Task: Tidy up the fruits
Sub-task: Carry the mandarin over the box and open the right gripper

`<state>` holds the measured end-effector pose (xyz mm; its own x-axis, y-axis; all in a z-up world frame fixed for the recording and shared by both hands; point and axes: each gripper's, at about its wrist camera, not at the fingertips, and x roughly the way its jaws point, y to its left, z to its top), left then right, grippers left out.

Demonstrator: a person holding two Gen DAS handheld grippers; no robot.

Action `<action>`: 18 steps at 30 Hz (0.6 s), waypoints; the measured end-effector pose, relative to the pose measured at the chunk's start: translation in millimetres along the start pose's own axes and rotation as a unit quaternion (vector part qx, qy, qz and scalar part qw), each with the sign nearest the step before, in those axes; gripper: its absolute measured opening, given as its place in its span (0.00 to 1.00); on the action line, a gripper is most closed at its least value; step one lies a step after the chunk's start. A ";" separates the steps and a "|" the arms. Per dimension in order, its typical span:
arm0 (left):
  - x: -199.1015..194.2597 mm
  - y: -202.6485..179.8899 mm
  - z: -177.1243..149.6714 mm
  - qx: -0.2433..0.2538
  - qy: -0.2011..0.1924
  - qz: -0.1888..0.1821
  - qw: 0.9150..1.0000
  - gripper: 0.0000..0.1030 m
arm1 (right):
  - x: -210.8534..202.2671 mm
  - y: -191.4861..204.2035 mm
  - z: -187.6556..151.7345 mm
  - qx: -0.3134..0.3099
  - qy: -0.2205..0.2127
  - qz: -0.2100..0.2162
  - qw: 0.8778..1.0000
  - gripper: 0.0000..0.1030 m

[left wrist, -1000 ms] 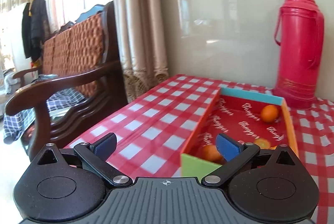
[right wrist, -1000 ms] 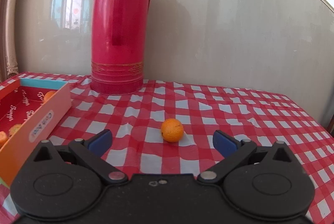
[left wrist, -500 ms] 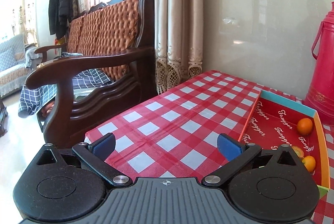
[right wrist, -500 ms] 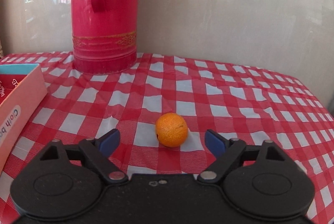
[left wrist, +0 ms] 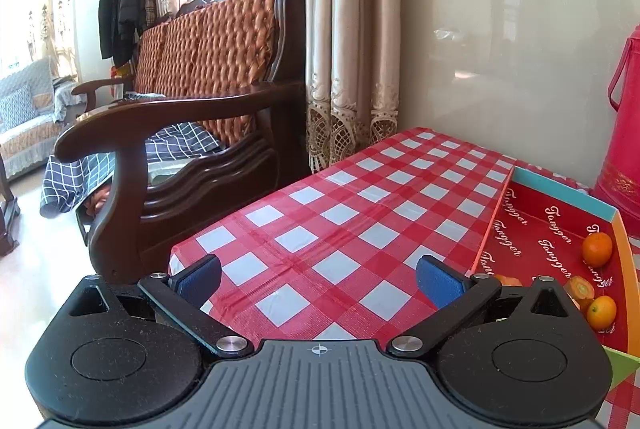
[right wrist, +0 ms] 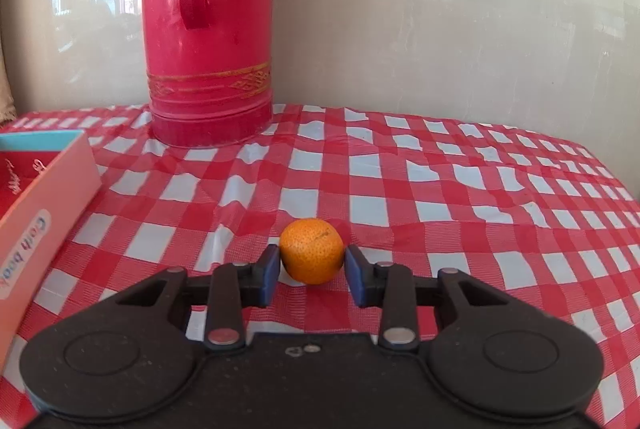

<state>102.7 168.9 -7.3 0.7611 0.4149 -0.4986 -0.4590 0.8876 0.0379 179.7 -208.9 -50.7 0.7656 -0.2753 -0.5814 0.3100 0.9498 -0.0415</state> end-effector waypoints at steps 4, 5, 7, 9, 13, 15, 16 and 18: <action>0.3 2.6 -0.3 -0.003 0.001 0.001 1.000 1.00 | -16.7 7.3 2.4 -0.011 -0.026 0.010 1.000 0.26; 0.7 3.5 0.0 -0.005 0.002 0.002 1.000 1.00 | -22.0 10.0 3.2 -0.012 -0.033 0.021 0.999 0.26; 2.0 4.8 0.2 -0.009 0.007 0.002 1.000 1.00 | -34.3 16.8 5.2 -0.015 -0.046 0.047 0.998 0.26; 2.3 6.9 -0.2 -0.013 0.010 0.002 1.000 1.00 | -48.5 27.6 6.8 -0.023 -0.064 0.085 0.994 0.26; 2.2 11.3 -1.4 -0.014 0.011 0.005 1.000 1.00 | -77.1 58.8 6.2 -0.060 -0.097 0.168 0.979 0.23; 3.0 14.6 -2.0 -0.014 0.012 0.008 1.000 1.00 | -89.1 78.5 6.1 -0.088 -0.114 0.203 0.969 0.23; 3.4 16.3 -2.3 -0.014 0.013 0.010 1.000 1.00 | -93.6 89.6 6.5 -0.103 -0.117 0.214 0.964 0.23; 4.2 21.0 -2.4 -0.017 0.013 0.013 1.000 1.00 | -96.3 110.8 7.9 -0.129 -0.114 0.232 0.957 0.23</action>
<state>95.2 188.8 -10.6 0.7369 0.4315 -0.5204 -0.4942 0.8691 0.0209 144.8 -78.3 7.1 0.8996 0.1878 -0.3943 -0.2206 0.9746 -0.0391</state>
